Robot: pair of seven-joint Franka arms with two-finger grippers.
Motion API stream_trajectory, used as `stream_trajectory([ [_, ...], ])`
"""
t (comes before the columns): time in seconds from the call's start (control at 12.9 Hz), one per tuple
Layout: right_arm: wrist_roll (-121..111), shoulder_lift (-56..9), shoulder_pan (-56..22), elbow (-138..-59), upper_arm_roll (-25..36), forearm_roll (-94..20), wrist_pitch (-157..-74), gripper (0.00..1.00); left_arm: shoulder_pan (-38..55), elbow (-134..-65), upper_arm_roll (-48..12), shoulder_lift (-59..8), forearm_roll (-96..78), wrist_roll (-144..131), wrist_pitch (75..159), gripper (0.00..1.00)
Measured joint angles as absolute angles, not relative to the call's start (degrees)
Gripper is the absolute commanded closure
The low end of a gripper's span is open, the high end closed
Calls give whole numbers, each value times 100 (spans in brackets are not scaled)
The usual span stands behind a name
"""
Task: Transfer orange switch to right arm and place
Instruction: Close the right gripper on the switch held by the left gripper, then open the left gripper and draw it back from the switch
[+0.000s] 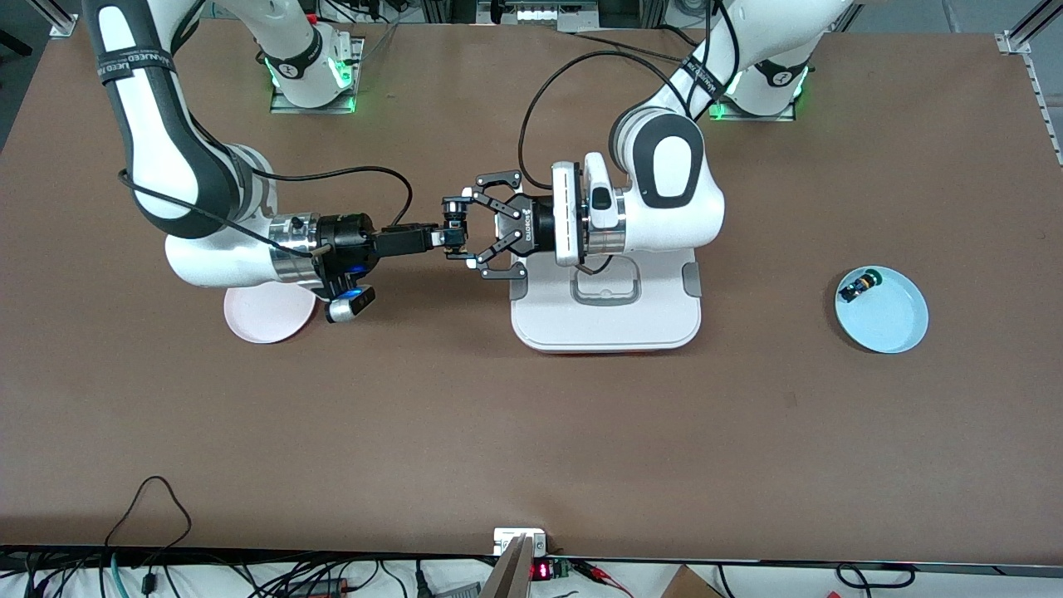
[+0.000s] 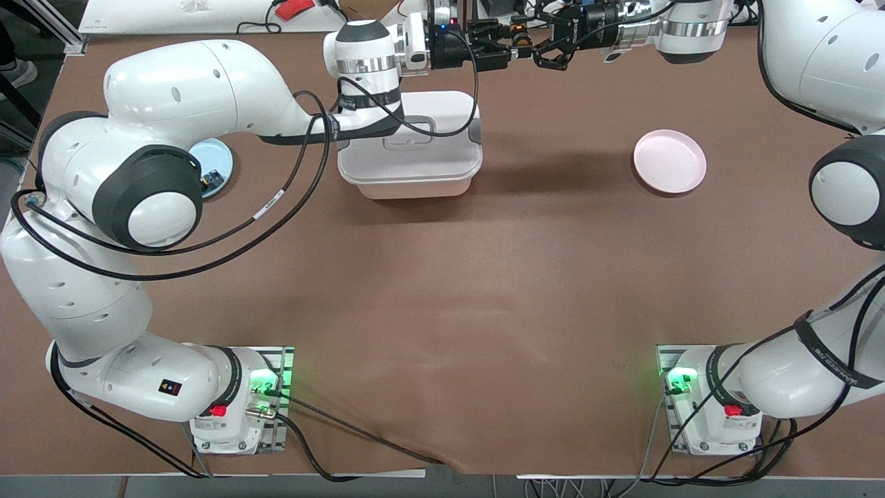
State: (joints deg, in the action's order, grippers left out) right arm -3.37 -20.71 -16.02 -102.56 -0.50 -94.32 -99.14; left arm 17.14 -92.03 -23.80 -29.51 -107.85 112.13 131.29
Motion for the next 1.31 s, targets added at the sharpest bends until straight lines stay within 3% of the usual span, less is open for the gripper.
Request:
stream_trajectory([
  [0.23,-378,-2072,-1602,-10251,-49,-9433,-9915,94,1714,-9199,-2379,-2951,-10785,11201,13130,77],
  [0.31,-383,-2072,-1602,-10251,-49,-9433,-9916,94,1714,-9199,-2379,-2951,-10785,11202,13130,60],
  [0.39,-388,-2072,-1602,-10251,-49,-9433,-9916,94,1714,-9199,-2379,-2951,-10785,11205,13130,1],
  [1.31,-495,-2073,-1577,-10234,-41,-9436,-9922,94,1691,-9196,-2376,-2849,-10785,11278,13128,0],
])
